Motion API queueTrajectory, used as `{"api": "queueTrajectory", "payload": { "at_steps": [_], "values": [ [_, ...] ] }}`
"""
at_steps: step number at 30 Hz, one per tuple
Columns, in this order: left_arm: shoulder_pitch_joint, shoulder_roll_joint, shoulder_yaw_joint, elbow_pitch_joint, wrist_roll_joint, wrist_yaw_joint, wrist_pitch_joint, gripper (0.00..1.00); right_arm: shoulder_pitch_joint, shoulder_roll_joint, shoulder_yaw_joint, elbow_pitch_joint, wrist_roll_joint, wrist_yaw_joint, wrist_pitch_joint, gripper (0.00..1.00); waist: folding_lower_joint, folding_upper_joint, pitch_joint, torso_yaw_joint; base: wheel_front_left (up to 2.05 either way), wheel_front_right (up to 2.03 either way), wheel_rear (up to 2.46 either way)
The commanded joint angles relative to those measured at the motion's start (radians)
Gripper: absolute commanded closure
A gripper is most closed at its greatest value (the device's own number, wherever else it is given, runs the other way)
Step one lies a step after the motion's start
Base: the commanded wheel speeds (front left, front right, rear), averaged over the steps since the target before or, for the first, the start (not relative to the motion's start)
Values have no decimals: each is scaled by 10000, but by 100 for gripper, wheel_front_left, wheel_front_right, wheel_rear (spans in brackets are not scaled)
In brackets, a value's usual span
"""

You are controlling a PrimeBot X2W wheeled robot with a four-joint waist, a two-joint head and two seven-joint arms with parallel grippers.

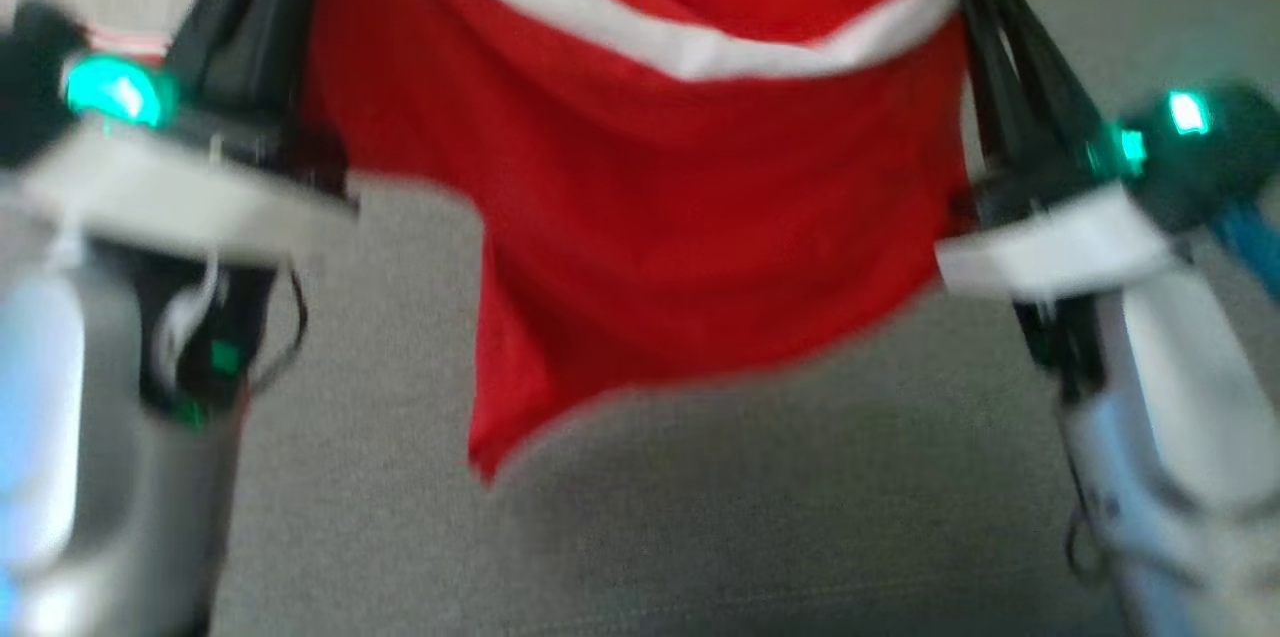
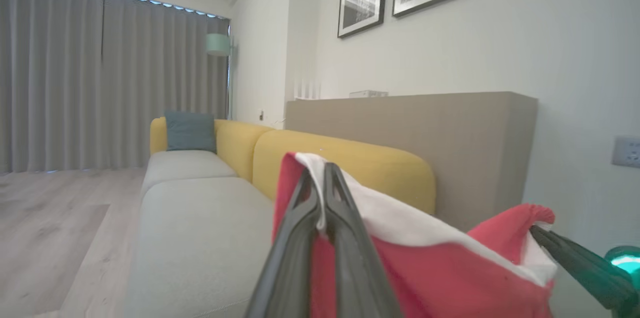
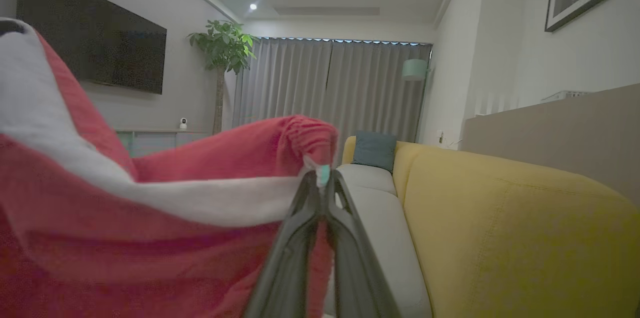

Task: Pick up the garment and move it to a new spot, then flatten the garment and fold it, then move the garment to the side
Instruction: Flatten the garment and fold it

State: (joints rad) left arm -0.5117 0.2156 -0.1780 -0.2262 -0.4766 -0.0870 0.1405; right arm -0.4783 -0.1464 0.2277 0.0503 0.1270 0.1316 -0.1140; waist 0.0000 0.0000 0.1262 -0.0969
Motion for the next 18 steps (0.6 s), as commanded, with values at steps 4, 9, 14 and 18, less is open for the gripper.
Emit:
{"api": "queueTrajectory", "payload": {
  "at_steps": [4,9,14,18],
  "values": [
    [-2620,410,133,1572,402,-176,-281,100,-2565,98,396,1466,86,-9,-554,100,0,0,1405,155,0,0,0],
    [-5455,357,70,3887,949,-221,-1167,100,-5343,510,66,3781,-424,-9,-1295,100,0,0,2311,217,0,0,0],
    [-7041,23,-211,5792,1342,-222,-2024,100,-6923,813,-581,5625,-1129,-9,-1464,100,0,0,3106,506,0,0,0],
    [-7070,-314,-358,7138,1328,-224,-2674,100,-6895,907,-783,6217,-1631,-9,-1473,100,0,0,3636,743,0,0,0]
  ]
}}
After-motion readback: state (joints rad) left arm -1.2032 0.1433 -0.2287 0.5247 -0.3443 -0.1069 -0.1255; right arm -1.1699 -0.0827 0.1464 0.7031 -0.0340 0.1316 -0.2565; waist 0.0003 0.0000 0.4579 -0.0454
